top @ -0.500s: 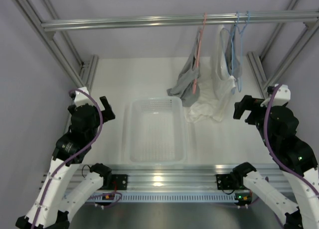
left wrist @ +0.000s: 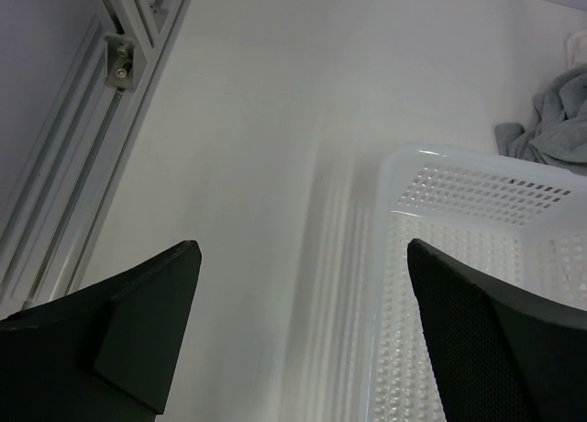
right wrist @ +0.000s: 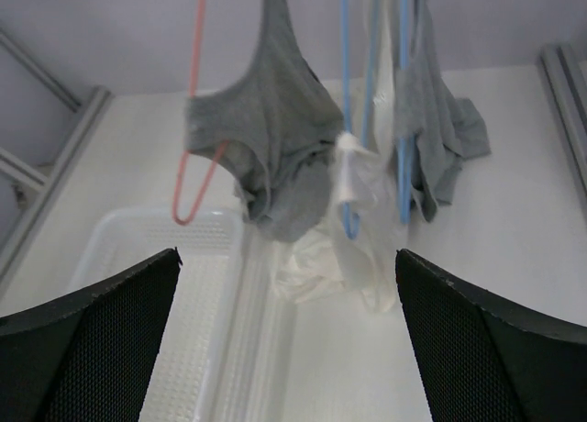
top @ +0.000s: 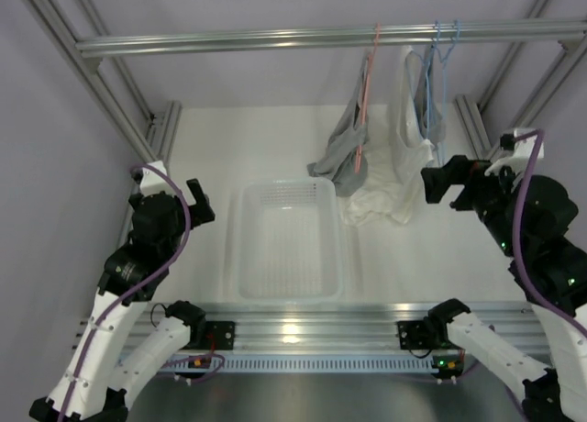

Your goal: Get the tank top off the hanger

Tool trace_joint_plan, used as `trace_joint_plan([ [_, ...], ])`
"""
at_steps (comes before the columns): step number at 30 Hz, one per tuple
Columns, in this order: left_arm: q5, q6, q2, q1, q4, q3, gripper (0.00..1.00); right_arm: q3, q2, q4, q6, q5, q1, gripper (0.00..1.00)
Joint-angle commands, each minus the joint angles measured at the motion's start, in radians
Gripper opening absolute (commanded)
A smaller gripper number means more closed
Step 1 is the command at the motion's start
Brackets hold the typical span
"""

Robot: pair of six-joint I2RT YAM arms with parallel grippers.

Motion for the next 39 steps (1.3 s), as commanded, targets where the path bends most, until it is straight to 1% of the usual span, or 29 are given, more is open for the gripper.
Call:
trace_joint_plan([
  [1, 0.025, -0.008, -0.017, -0.002, 0.037, -0.005, 0.99, 0.178, 0.126, 0.121, 0.004, -0.222, 0.011, 0.99],
  [2, 0.026, -0.004, -0.020, -0.002, 0.038, -0.007, 0.99, 0.218, 0.207, 0.118, 0.004, -0.256, 0.012, 0.99],
  [3, 0.030, -0.004, -0.020, -0.002, 0.038, -0.007, 0.99, 0.290, 0.245, 0.118, 0.005, -0.335, 0.012, 0.99],
  [4, 0.031, -0.004, -0.022, -0.002, 0.040, -0.008, 0.99, 0.324, 0.279, 0.120, 0.010, -0.350, 0.012, 0.97],
  [5, 0.036, -0.004, -0.019, -0.003, 0.038, -0.010, 0.99, 0.356, 0.351, 0.120, 0.010, -0.352, 0.018, 0.95],
  [7, 0.052, -0.003, -0.019, -0.002, 0.041, -0.011, 0.99, 0.448, 0.422, 0.118, -0.007, -0.307, 0.027, 0.89],
  [8, 0.062, 0.000, -0.017, -0.002, 0.043, -0.014, 0.99, 0.471, 0.483, 0.118, -0.016, -0.283, 0.040, 0.86],
  [9, 0.069, 0.002, -0.014, -0.003, 0.044, -0.017, 0.99, 0.497, 0.514, 0.118, -0.027, -0.213, 0.044, 0.83],
  [11, 0.082, 0.002, -0.006, -0.003, 0.044, -0.017, 0.99, 0.563, 0.593, 0.117, -0.051, -0.137, 0.060, 0.75],
  [12, 0.083, 0.002, -0.006, -0.003, 0.046, -0.017, 0.99, 0.601, 0.621, 0.114, -0.057, -0.081, 0.064, 0.73],
  [13, 0.085, 0.002, -0.005, -0.002, 0.046, -0.017, 0.99, 0.622, 0.644, 0.111, -0.063, -0.069, 0.070, 0.71],
  [14, 0.082, 0.002, -0.006, -0.002, 0.046, -0.017, 0.99, 0.638, 0.693, 0.111, -0.068, -0.072, 0.079, 0.70],
  [16, 0.079, 0.002, -0.009, -0.003, 0.046, -0.019, 0.99, 0.692, 0.741, 0.098, -0.088, -0.066, 0.099, 0.69],
  [18, 0.076, 0.002, -0.015, -0.002, 0.046, -0.019, 0.99, 0.727, 0.801, 0.088, -0.105, -0.007, 0.132, 0.69],
  [22, 0.076, 0.000, -0.020, -0.003, 0.046, -0.020, 0.99, 0.749, 0.865, 0.089, -0.125, 0.090, 0.144, 0.67],
  [27, 0.085, 0.002, -0.020, -0.003, 0.046, -0.020, 0.99, 0.742, 0.941, 0.089, -0.134, 0.231, 0.147, 0.61],
  [28, 0.085, 0.000, -0.020, -0.003, 0.047, -0.020, 0.99, 0.735, 0.950, 0.091, -0.131, 0.234, 0.149, 0.60],
  [29, 0.085, 0.002, -0.020, -0.003, 0.047, -0.020, 0.99, 0.732, 0.956, 0.092, -0.130, 0.231, 0.149, 0.54],
  [31, 0.088, 0.002, -0.020, -0.003, 0.049, -0.022, 0.99, 0.729, 0.977, 0.091, -0.120, 0.208, 0.149, 0.49],
  [32, 0.089, 0.002, -0.020, -0.002, 0.049, -0.022, 0.99, 0.728, 0.985, 0.091, -0.120, 0.193, 0.152, 0.43],
  [34, 0.091, 0.002, -0.019, -0.002, 0.049, -0.022, 0.99, 0.728, 0.999, 0.092, -0.116, 0.194, 0.158, 0.35],
  [35, 0.091, 0.002, -0.019, -0.002, 0.050, -0.022, 0.99, 0.725, 0.999, 0.091, -0.113, 0.199, 0.158, 0.28],
  [39, 0.091, 0.002, -0.020, -0.002, 0.050, -0.023, 0.99, 0.717, 0.997, 0.094, -0.105, 0.227, 0.164, 0.19],
])
